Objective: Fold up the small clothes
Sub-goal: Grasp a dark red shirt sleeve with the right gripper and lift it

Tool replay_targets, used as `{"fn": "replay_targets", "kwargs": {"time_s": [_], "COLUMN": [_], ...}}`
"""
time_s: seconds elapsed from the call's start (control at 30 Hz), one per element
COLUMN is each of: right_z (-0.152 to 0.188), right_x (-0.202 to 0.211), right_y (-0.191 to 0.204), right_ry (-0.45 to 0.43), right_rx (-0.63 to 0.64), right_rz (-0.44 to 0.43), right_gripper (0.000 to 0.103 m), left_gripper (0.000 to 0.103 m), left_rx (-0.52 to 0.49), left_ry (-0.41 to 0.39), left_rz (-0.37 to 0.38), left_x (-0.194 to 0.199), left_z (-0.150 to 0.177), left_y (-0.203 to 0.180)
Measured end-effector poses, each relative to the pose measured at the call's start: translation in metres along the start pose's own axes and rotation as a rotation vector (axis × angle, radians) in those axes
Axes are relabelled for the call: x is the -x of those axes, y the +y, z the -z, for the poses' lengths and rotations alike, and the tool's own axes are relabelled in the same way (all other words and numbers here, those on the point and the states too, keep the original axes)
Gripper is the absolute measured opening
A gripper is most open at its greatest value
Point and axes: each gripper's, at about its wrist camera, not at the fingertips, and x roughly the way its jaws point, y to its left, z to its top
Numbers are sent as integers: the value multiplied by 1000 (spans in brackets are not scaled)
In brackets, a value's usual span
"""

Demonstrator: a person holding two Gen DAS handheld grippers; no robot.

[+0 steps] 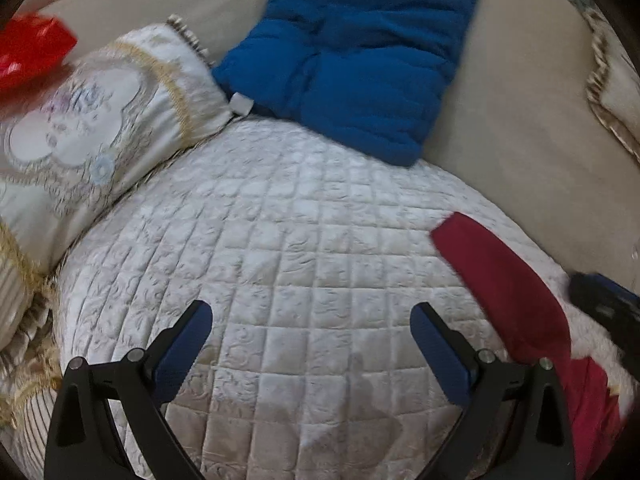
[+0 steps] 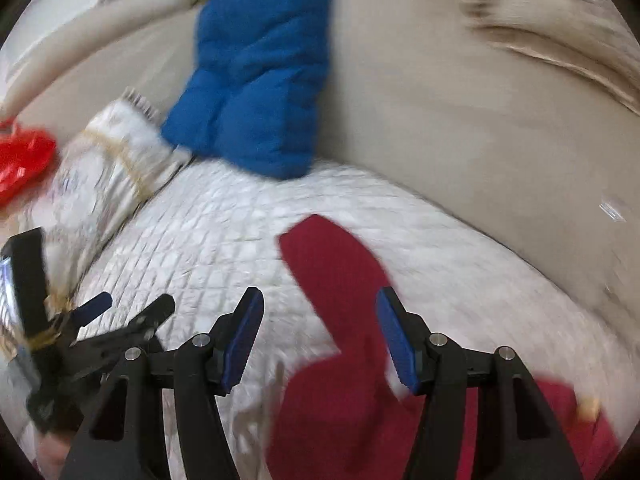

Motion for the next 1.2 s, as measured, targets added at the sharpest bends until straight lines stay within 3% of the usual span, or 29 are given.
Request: {"fn": "replay_targets", "kwargs": {"time_s": [0.17, 0.27, 0.33, 0.37, 0.4, 0.43, 0.47, 0.57, 0.67, 0.77, 0.83, 0.9, 1.0, 1.2], "right_z": [-21, -20, -17, -16, -16, -16, -19, -27, -29, -12, 10, 43, 103, 217], "right_x": [-78, -121, -139, -142, -141, -136, -130, -90, -11, 81, 132, 182, 234, 263], "right_y": [18, 26, 22, 17, 15, 13, 11, 4, -16, -55, -80, -105, -133, -184], "right_ry": [139, 231, 265, 250, 232, 213, 201, 120, -36, -208, -288, -354, -379, -276], "right_rx": [71, 163, 149, 101, 78, 55, 38, -38, -146, -296, -372, -433, -506, -685], "right_rz": [37, 122, 197, 173, 162, 137, 122, 7, -107, -196, -205, -166, -34, 173], "right_gripper": [38, 37, 30, 24, 9, 0, 0, 0, 0, 0, 0, 0, 0, 0], "left_gripper": [101, 101, 101, 101, 101, 101, 101, 101, 101, 101, 101, 101, 101, 101], "left_rx": [25, 38, 34, 32, 28, 22, 12, -3, -9, -43, -73, -92, -142, -226], "left_ry": [14, 3, -10, -14, -15, -18, -23, -46, -65, -80, -98, -110, -143, -171], "left_rz": [-20, -28, -27, -24, -20, -21, -28, -25, -21, -16, -5, 20, 56, 147], "left_x": [-11, -12, -11, -10, -10, -9, -8, -1, 5, 11, 18, 25, 40, 61], "left_z": [-1, -2, -2, -2, -3, -2, -2, -3, -3, 0, 3, 7, 15, 30], "left_y": [5, 3, 2, 0, -2, -3, -6, -10, -13, -23, -32, -40, -55, -78]}}
